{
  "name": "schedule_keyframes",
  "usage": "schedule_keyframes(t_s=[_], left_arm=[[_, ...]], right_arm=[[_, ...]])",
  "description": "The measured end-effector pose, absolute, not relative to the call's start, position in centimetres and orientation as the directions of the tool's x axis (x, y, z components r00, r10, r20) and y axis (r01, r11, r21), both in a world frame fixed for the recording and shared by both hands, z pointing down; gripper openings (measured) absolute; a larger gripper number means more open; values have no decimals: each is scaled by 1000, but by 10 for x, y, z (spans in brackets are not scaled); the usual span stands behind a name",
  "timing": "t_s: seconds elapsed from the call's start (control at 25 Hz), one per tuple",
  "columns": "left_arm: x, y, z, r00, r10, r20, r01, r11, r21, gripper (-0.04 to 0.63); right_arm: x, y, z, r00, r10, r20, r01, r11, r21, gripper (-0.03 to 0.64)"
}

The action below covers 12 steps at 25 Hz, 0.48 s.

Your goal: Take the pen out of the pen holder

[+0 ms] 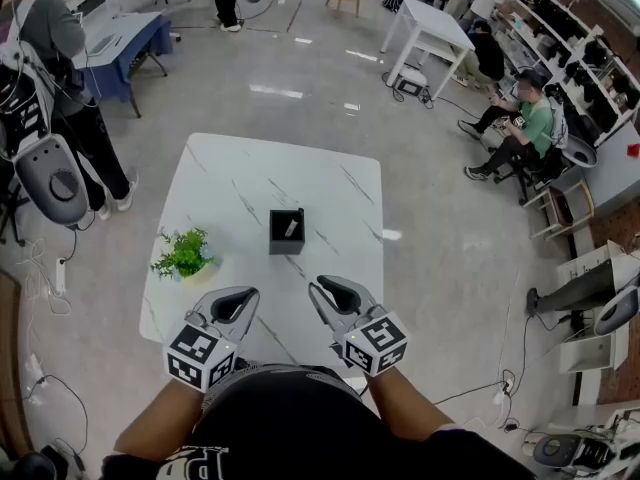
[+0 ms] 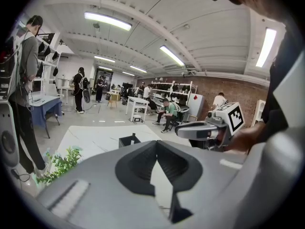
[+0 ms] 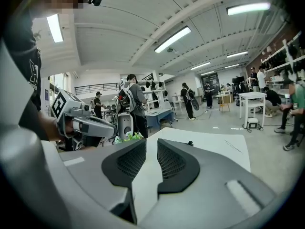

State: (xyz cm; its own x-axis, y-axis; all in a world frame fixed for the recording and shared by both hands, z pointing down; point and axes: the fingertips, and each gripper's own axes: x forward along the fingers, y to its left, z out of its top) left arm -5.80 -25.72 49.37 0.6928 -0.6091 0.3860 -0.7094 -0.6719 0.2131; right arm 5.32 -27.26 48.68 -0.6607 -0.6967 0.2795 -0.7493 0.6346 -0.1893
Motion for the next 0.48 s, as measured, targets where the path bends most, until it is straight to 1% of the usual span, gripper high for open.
schedule_keyframes(t_s=[0.24,0.48], left_arm=[[-64,-258,497,684,-614,393,-717,-664,210,57],[-82,-266,499,642,-653,403,-758,-621,201,57]], right_arm=[[58,-291,491,-643,-711,284,-764,622,-174,66],[73,-326,514,-601,-735,315,-797,579,-170,66]])
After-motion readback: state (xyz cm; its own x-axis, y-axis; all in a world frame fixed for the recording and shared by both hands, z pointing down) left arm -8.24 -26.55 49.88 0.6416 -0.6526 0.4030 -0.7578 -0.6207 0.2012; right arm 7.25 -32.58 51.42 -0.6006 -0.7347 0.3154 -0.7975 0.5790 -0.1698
